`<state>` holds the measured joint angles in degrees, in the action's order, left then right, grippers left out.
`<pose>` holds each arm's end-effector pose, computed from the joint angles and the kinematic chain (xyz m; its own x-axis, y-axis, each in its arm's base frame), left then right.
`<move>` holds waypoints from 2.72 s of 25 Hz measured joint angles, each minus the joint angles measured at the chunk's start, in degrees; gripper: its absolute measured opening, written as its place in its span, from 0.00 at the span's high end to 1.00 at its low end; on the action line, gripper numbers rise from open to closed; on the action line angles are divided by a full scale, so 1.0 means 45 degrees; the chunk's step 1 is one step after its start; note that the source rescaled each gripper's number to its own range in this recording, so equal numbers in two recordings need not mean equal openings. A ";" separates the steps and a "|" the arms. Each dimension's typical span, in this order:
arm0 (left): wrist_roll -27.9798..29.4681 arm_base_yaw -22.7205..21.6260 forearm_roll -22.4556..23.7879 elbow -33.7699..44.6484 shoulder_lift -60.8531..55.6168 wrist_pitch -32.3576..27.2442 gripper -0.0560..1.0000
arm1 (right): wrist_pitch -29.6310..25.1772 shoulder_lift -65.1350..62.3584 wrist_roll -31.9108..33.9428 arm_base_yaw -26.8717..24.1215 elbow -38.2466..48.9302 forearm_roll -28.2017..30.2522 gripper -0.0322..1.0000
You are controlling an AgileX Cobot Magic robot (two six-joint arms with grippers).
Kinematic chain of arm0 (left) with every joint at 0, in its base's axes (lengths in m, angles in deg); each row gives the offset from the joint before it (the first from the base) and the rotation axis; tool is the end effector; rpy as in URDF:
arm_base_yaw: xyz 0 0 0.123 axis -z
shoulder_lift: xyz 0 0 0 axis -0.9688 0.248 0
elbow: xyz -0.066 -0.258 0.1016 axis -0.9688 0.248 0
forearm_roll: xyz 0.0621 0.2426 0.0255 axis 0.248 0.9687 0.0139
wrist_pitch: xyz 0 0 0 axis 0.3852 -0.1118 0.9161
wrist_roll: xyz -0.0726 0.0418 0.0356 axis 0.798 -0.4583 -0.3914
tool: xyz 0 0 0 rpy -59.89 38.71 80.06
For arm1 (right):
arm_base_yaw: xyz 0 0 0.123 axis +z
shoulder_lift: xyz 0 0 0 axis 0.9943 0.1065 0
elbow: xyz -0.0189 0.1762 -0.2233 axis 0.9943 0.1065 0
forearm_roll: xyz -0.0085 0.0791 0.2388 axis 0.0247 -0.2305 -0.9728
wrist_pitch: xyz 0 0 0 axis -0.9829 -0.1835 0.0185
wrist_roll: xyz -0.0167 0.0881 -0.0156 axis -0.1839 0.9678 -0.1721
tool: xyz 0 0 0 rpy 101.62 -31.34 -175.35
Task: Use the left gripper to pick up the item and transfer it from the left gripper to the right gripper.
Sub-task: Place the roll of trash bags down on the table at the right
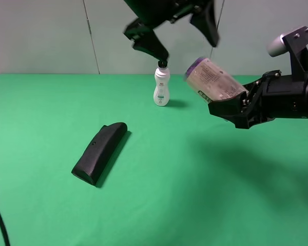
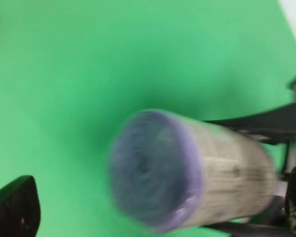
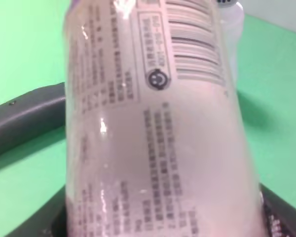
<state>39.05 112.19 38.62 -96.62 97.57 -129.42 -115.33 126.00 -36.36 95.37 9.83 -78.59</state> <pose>0.3329 -0.2895 0.3296 -0.8290 0.2416 -0.5043 0.5020 0.7191 -0.4806 0.1986 0.0848 0.2346 -0.4350 -0.2952 -0.8507 -0.6716 0.7356 0.0882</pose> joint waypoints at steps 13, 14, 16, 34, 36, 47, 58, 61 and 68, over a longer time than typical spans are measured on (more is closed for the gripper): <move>0.0753 -0.1117 0.4085 0.0000 -0.1755 -0.2091 0.00 | -0.0013 0.0000 0.0000 0.0000 0.0000 0.0014 0.95; 0.0781 -0.1211 0.4317 0.0000 -0.1844 -0.2255 0.00 | -0.0013 0.0000 0.0000 0.0000 0.0000 0.0014 0.95; 0.0790 -0.1332 0.4794 0.0000 -0.2020 -0.2700 0.00 | -0.0013 0.0000 0.0000 0.0000 0.0000 0.0014 0.95; 0.2120 -0.1414 0.7431 0.6787 -0.7386 -0.0918 0.03 | 0.0000 0.0000 0.0000 0.0000 0.0000 0.0062 0.95; 0.2363 -0.1414 0.7431 0.8210 -0.8322 -0.0474 0.03 | 0.0000 0.0000 0.0000 0.0000 0.0000 0.0062 0.95; 0.2747 -0.1414 0.7418 1.4361 -1.4804 0.0010 0.04 | 0.0000 0.0000 0.0000 0.0000 0.0000 0.0085 0.96; 0.1604 -0.1414 0.7408 1.6869 -2.2991 -0.0610 0.04 | 0.0000 0.0000 0.0329 0.0000 0.0000 0.0085 0.97; 0.1438 -0.1414 0.7403 1.7094 -2.4337 -0.1360 0.04 | 0.0000 0.0000 0.0400 0.0000 0.0000 0.0085 0.97; 0.1349 -0.1414 0.7361 1.7321 -2.4633 -0.1600 0.04 | 0.0026 0.0000 0.0715 0.0000 0.0000 0.0085 0.97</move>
<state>45.12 105.82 71.75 -18.68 -13.28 -136.62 -115.22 126.00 -33.14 95.37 9.83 -78.21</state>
